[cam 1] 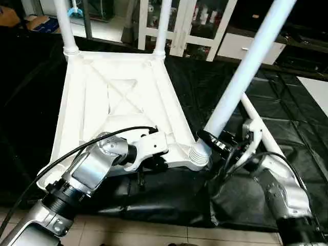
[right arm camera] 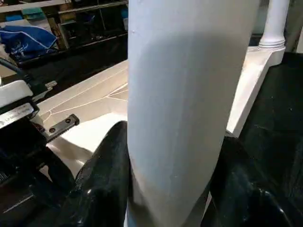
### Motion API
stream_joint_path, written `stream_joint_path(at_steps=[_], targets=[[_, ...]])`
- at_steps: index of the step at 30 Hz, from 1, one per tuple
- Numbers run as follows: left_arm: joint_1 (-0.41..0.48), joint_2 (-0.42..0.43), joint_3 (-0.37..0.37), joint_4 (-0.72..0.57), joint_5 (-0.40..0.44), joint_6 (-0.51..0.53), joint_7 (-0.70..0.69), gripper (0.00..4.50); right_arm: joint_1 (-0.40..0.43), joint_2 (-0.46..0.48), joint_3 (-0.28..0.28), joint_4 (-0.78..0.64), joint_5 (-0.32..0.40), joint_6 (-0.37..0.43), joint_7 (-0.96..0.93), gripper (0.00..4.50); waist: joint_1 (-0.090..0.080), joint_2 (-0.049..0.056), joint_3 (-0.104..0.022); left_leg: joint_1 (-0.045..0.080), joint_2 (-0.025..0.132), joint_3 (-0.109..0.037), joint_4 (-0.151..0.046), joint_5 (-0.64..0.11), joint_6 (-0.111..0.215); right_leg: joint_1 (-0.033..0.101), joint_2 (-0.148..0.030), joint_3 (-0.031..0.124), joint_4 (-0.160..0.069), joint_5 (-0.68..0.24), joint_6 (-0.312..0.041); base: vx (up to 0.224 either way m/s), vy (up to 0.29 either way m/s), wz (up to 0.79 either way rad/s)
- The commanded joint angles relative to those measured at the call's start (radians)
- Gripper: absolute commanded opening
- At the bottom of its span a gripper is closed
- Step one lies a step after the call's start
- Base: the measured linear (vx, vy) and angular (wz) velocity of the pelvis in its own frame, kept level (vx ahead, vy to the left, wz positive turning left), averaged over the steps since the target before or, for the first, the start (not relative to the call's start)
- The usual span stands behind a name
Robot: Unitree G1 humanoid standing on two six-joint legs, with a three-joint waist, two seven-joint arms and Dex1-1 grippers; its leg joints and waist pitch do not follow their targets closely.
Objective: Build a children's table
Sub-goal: Insert table leg to table base
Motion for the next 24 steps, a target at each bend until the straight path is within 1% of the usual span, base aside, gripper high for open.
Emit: stream_joint_path(at_steps=[1, 2, 4, 5, 6, 7, 8, 9, 10, 11, 13, 15, 16, 18, 21, 23, 24], targets=[[0.038, -0.001, -0.020, 0.051, -0.013, 0.009, -0.007, 0.00, 0.074, -0.022, -0.023, 0.067, -0.053, 0.027, -0.043, 1.84, -0.007, 0.010, -0.027, 0.012, 0.034, -0.008, -0.079, -0.207, 0.022, 0.015, -0.045, 0.038, -0.062, -0.258, -0.185, 0.000, 0.000, 0.00], [0.037, -0.001, -0.020, 0.052, -0.012, 0.008, -0.006, 0.00, 0.080, -0.020, -0.023, 0.061, -0.052, 0.023, -0.043, 1.84, -0.005, 0.008, -0.027, 0.012, 0.034, -0.007, -0.078, -0.210, 0.022, 0.017, -0.045, 0.038, -0.063, -0.266, -0.183, 0.000, 0.000, 0.00], [0.035, -0.002, -0.019, 0.056, -0.011, 0.006, -0.004, 0.00, 0.094, -0.018, -0.018, 0.047, -0.055, 0.011, -0.043, 1.84, -0.001, 0.008, -0.026, 0.014, 0.034, -0.007, -0.079, -0.216, 0.020, 0.016, -0.045, 0.039, -0.066, -0.279, -0.176, 0.000, 0.000, 0.00], [0.035, -0.003, -0.018, 0.057, -0.011, 0.005, -0.003, 0.00, 0.097, -0.018, -0.016, 0.043, -0.055, 0.009, -0.044, 1.84, -0.001, 0.008, -0.027, 0.016, 0.034, -0.007, -0.079, -0.217, 0.020, 0.015, -0.045, 0.039, -0.065, -0.280, -0.175, 0.000, 0.000, 0.00], [0.033, -0.004, -0.017, 0.060, -0.008, 0.002, 0.000, 0.00, 0.104, -0.017, -0.009, 0.037, -0.067, -0.021, -0.045, 1.84, -0.001, 0.007, -0.028, 0.014, 0.034, -0.008, -0.079, -0.208, 0.021, 0.018, -0.046, 0.039, -0.064, -0.274, -0.175, 0.000, 0.000, 0.00], [0.032, -0.004, -0.016, 0.061, -0.008, 0.001, 0.003, 0.00, 0.109, -0.016, -0.004, 0.031, -0.075, -0.038, -0.049, 1.84, -0.001, 0.009, -0.028, 0.013, 0.034, -0.008, -0.079, -0.203, 0.021, 0.019, -0.046, 0.038, -0.063, -0.266, -0.175, 0.000, 0.000, 0.00], [0.032, -0.004, -0.016, 0.061, -0.008, 0.001, 0.003, 0.00, 0.109, -0.016, -0.004, 0.031, -0.075, -0.038, -0.049, 1.84, -0.001, 0.008, -0.028, 0.012, 0.034, -0.008, -0.079, -0.204, 0.021, 0.019, -0.046, 0.038, -0.063, -0.266, -0.175, 0.000, 0.000, 0.00], [0.029, -0.006, -0.014, 0.064, -0.008, 0.000, 0.004, 0.00, 0.115, -0.017, 0.011, 0.028, -0.099, -0.081, -0.050, 1.84, -0.001, 0.009, -0.026, 0.012, 0.034, -0.008, -0.081, -0.217, 0.019, 0.018, -0.046, 0.038, -0.065, -0.282, -0.172, 0.000, 0.000, 0.00], [0.028, -0.007, -0.013, 0.064, -0.008, 0.000, 0.005, 0.00, 0.117, -0.016, 0.014, 0.026, -0.102, -0.085, -0.051, 1.84, -0.003, 0.008, -0.025, 0.011, 0.034, -0.009, -0.082, -0.229, 0.017, 0.017, -0.046, 0.038, -0.067, -0.298, -0.168, 0.000, 0.000, 0.00], [0.026, -0.008, -0.012, 0.065, -0.008, 0.001, 0.005, 0.00, 0.120, -0.013, 0.019, 0.024, -0.107, -0.092, -0.055, 1.84, -0.004, 0.007, -0.023, 0.011, 0.033, -0.011, -0.084, -0.256, 0.011, 0.017, -0.046, 0.038, -0.072, -0.341, -0.159, 0.000, 0.000, 0.00], [0.023, -0.009, -0.011, 0.067, -0.007, 0.001, 0.006, 0.00, 0.123, -0.011, 0.024, 0.024, -0.110, -0.105, -0.063, 1.84, -0.006, 0.008, -0.023, 0.014, 0.034, -0.014, -0.085, -0.293, 0.002, 0.013, -0.048, 0.039, -0.078, -0.393, -0.143, 0.000, 0.000, 0.00], [0.021, -0.008, -0.011, 0.070, -0.007, 0.000, 0.005, 0.00, 0.126, -0.009, 0.028, 0.026, -0.109, -0.107, -0.070, 1.83, -0.006, 0.008, -0.023, 0.013, 0.034, -0.016, -0.086, -0.301, 0.000, 0.012, -0.048, 0.040, -0.079, -0.403, -0.136, 0.000, 0.000, 0.00], [0.020, -0.008, -0.011, 0.071, -0.007, 0.000, 0.005, 0.00, 0.127, -0.009, 0.029, 0.027, -0.107, -0.103, -0.072, 1.83, -0.006, 0.008, -0.023, 0.013, 0.034, -0.016, -0.086, -0.298, 0.000, 0.013, -0.048, 0.040, -0.078, -0.398, -0.136, 0.000, 0.000, 0.00], [0.019, -0.007, -0.012, 0.072, -0.007, 0.000, 0.002, 0.00, 0.129, -0.018, 0.040, 0.031, -0.115, -0.077, -0.078, 1.83, -0.008, 0.011, -0.025, 0.012, 0.034, -0.016, -0.086, -0.287, 0.001, 0.014, -0.046, 0.039, -0.075, -0.360, -0.145, 0.000, 0.000, 0.00], [0.017, -0.004, -0.014, 0.075, -0.007, -0.003, -0.003, 0.00, 0.127, -0.029, 0.058, 0.048, -0.119, -0.047, -0.074, 1.83, -0.010, 0.014, -0.025, 0.013, 0.034, -0.015, -0.087, -0.292, -0.001, 0.015, -0.044, 0.039, -0.073, -0.344, -0.153, 0.000, 0.000, 0.00], [0.015, -0.004, -0.014, 0.077, -0.007, -0.005, -0.004, 0.00, 0.124, -0.033, 0.064, 0.056, -0.119, -0.036, -0.065, 1.83, -0.010, 0.012, -0.024, 0.011, 0.034, -0.015, -0.087, -0.295, -0.001, 0.016, -0.044, 0.039, -0.074, -0.348, -0.153, 0.000, 0.000, 0.00], [0.012, -0.003, -0.016, 0.082, -0.007, -0.010, -0.009, 0.00, 0.117, -0.047, 0.082, 0.067, -0.125, 0.015, -0.062, 1.83, -0.011, 0.018, -0.024, 0.012, 0.033, -0.017, -0.088, -0.304, -0.002, 0.016, -0.045, 0.039, -0.075, -0.362, -0.153, 0.000, 0.000, 0.00]])
